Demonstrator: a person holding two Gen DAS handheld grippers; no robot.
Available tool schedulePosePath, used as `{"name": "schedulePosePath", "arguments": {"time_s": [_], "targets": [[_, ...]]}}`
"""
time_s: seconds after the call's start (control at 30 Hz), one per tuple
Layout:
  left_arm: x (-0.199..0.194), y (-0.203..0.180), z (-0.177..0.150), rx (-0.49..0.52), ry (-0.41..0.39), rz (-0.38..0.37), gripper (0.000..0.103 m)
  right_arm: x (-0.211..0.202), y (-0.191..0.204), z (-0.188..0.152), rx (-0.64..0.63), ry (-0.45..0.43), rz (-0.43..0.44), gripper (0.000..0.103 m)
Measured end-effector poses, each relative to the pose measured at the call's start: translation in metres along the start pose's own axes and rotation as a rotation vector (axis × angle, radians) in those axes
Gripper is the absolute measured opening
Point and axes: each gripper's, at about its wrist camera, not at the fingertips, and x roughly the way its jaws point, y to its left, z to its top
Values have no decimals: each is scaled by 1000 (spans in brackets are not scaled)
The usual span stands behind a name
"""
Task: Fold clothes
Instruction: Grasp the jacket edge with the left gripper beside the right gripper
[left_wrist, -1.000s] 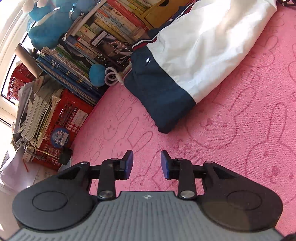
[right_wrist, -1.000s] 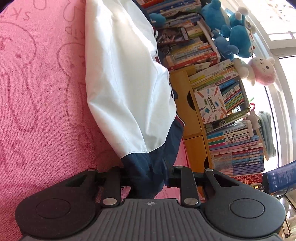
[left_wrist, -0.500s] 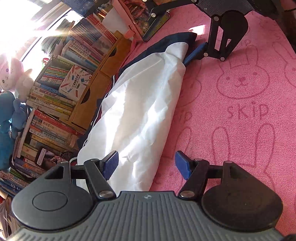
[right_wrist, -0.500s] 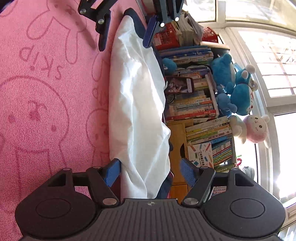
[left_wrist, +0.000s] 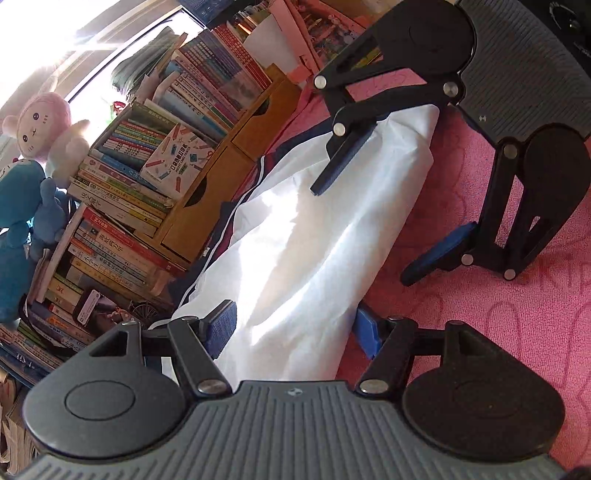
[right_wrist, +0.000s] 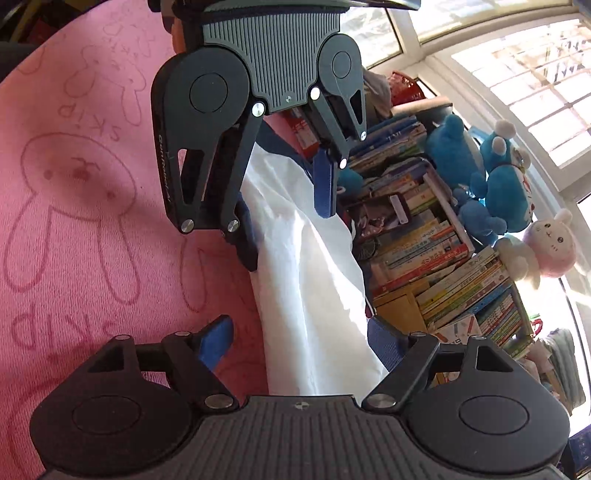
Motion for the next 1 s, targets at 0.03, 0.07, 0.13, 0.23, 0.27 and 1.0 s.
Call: {"name": "schedulePosePath", "arguments": {"time_s": [0.03, 0.07, 0.13, 0.23, 0.27, 1.0], "targets": [[-1, 0, 0, 4, -3, -3, 67, 11, 0, 2, 6, 17, 0, 42], [-2, 1, -1, 7, -7, -6, 67, 21, 1, 5, 12, 34, 0, 27], [-1, -4, -3, 64, -15, 5, 68, 30, 0, 3, 16, 23, -17, 16], [6, -16, -6, 173, -29, 29, 74, 27, -9, 3, 49, -1, -25, 14], [11, -18, -5, 196, -29, 32, 74, 25, -14, 4, 53, -9, -29, 14], [57, -3, 2, 284, 50, 53, 25, 89, 0, 14, -255, 4, 7, 19]]}}
